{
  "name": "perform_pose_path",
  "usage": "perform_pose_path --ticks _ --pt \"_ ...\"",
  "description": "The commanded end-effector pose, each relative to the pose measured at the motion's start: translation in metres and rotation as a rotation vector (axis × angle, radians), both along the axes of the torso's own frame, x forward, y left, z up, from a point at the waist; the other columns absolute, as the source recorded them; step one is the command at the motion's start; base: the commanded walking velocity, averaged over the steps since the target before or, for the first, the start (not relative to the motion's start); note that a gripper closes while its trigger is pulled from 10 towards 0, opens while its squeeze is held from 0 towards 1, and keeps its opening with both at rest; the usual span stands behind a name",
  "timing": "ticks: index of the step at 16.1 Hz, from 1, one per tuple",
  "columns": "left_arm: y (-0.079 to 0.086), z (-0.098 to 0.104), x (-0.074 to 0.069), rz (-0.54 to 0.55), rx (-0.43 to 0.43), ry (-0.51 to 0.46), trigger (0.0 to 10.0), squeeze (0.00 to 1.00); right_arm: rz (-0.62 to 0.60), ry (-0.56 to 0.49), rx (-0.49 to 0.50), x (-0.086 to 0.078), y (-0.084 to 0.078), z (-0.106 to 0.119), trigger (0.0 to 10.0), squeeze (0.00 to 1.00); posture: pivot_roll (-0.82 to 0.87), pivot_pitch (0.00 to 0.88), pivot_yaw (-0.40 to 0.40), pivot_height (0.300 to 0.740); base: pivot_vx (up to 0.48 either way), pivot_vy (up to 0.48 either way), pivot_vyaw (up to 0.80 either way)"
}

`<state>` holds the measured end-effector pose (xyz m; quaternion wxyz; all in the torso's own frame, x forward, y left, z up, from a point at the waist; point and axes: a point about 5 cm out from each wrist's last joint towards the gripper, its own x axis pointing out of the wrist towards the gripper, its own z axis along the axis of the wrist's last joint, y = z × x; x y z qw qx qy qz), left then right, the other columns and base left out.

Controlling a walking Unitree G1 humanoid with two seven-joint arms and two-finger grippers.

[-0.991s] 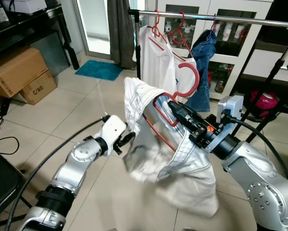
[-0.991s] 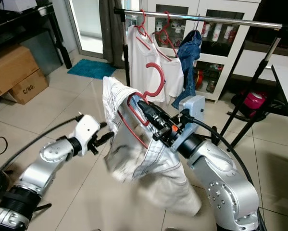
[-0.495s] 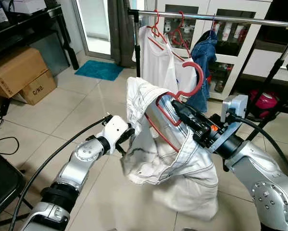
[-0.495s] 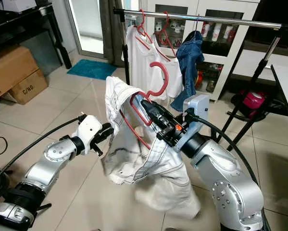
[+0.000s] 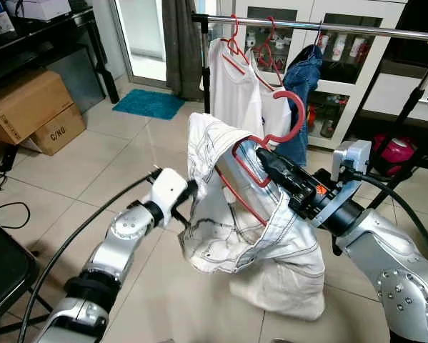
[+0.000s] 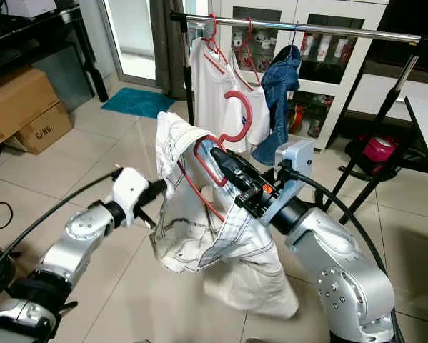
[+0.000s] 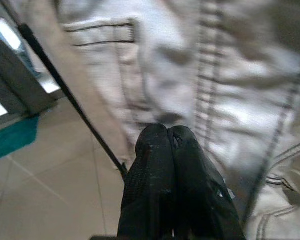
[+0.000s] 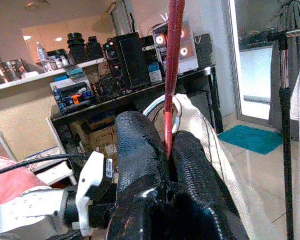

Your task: Hang hanger

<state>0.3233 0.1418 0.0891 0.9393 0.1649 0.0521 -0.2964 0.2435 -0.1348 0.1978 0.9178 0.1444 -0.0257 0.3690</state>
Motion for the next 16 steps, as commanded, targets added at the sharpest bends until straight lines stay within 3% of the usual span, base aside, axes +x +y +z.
perform_pose_path --ticks 1,5,6,7,8,9,12,14,16 --pt "0.002 0.007 0.005 0.035 -0.031 -0.035 0.0 0.0 0.019 -0.101 0.033 -0.003 0.002 0.02 0.0 0.0 -0.18 0.0 0.066 0.719 0.0 0.0 0.0" --pt "0.015 0.024 0.008 0.159 -0.125 -0.166 0.0 0.0 -0.02 -0.091 0.055 -0.001 -0.003 0.018 0.0 0.0 -0.18 0.0 0.064 0.719 0.0 0.0 0.0" --pt "0.007 0.024 0.004 0.086 -0.136 -0.174 0.0 0.0 -0.024 -0.086 0.057 0.0 -0.004 0.017 0.0 0.0 -0.18 0.0 0.062 0.719 0.0 0.0 0.0" --pt "-0.001 0.025 -0.002 0.023 -0.147 -0.191 0.8 0.0 -0.026 -0.083 0.056 0.0 -0.004 0.016 0.0 0.0 -0.18 0.0 0.062 0.719 0.0 0.0 0.0" --pt "-0.007 0.025 -0.008 -0.039 -0.158 -0.212 10.0 0.0 -0.026 -0.082 0.056 0.0 -0.004 0.016 0.0 0.0 -0.18 0.0 0.064 0.719 0.0 0.0 0.0" --pt "-0.016 0.024 -0.018 -0.131 -0.16 -0.246 10.0 1.0 -0.027 -0.08 0.059 0.0 -0.004 0.016 0.0 0.0 -0.18 0.0 0.064 0.719 0.0 0.0 0.0" --pt "-0.023 0.029 -0.033 -0.182 -0.174 -0.375 10.0 1.0 -0.021 -0.078 0.062 0.0 -0.004 0.015 0.0 0.0 -0.18 0.0 0.065 0.719 0.0 0.0 0.0" --pt "-0.023 0.033 -0.034 -0.173 -0.153 -0.437 10.0 1.0 -0.014 -0.079 0.065 0.0 -0.003 0.015 0.0 0.0 -0.18 0.0 0.061 0.719 0.0 0.0 0.0" --pt "-0.021 0.03 -0.03 -0.14 -0.105 -0.44 10.0 1.0 -0.003 -0.082 0.07 0.0 -0.001 0.016 0.0 0.0 -0.18 0.0 0.059 0.719 0.0 0.0 0.0"
